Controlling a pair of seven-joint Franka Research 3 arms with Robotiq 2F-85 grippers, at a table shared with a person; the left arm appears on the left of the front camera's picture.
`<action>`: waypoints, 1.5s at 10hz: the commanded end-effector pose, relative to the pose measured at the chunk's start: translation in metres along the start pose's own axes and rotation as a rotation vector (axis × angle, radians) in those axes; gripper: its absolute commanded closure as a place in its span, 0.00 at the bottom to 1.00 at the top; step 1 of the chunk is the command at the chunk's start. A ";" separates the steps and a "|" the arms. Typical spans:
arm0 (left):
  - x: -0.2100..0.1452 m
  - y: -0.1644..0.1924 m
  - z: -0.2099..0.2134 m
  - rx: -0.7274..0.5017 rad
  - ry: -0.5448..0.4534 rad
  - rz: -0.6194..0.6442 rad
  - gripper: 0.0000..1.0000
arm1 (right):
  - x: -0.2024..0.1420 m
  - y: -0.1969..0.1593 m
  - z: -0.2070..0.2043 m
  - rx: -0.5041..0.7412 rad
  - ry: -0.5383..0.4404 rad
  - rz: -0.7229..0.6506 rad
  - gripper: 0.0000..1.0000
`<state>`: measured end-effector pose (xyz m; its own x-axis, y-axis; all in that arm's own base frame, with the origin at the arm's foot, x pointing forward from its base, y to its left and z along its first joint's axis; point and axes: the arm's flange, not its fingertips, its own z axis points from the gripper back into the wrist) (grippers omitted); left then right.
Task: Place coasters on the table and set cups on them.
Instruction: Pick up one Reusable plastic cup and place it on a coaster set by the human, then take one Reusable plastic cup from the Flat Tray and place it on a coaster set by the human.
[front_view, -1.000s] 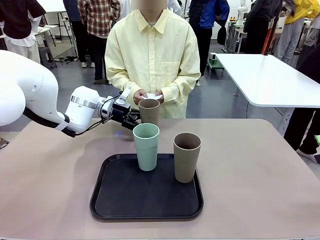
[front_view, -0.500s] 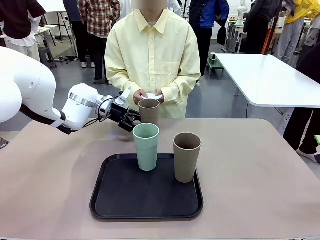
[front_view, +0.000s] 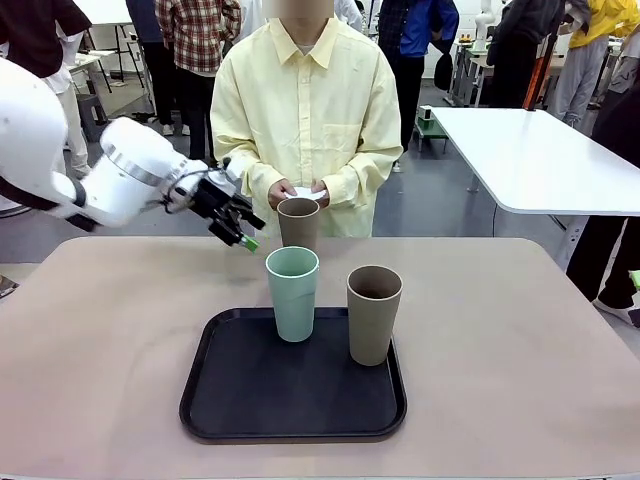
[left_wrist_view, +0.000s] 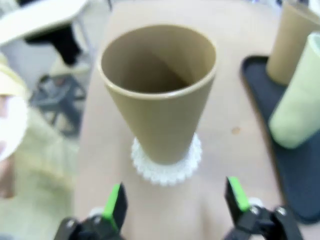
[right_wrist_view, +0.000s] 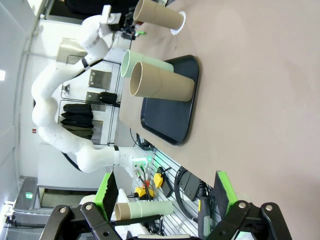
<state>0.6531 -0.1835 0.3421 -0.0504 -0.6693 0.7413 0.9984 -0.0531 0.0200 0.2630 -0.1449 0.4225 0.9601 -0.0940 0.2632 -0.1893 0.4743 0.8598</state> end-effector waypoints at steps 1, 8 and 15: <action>0.047 -0.040 0.036 0.034 0.282 0.028 0.00 | 0.001 0.000 0.001 0.017 -0.011 0.008 0.00; 0.134 -0.060 0.049 -0.006 0.587 0.175 0.00 | 0.001 0.000 0.001 0.017 -0.011 0.008 0.00; 0.134 -0.060 0.049 -0.006 0.587 0.175 0.00 | 0.001 0.000 0.001 0.017 -0.011 0.008 0.00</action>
<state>0.5954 -0.2384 0.4753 0.1229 -0.9682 0.2179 0.9904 0.1057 -0.0891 0.2631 -0.1447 0.4226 0.9603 -0.0932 0.2631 -0.1894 0.4746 0.8596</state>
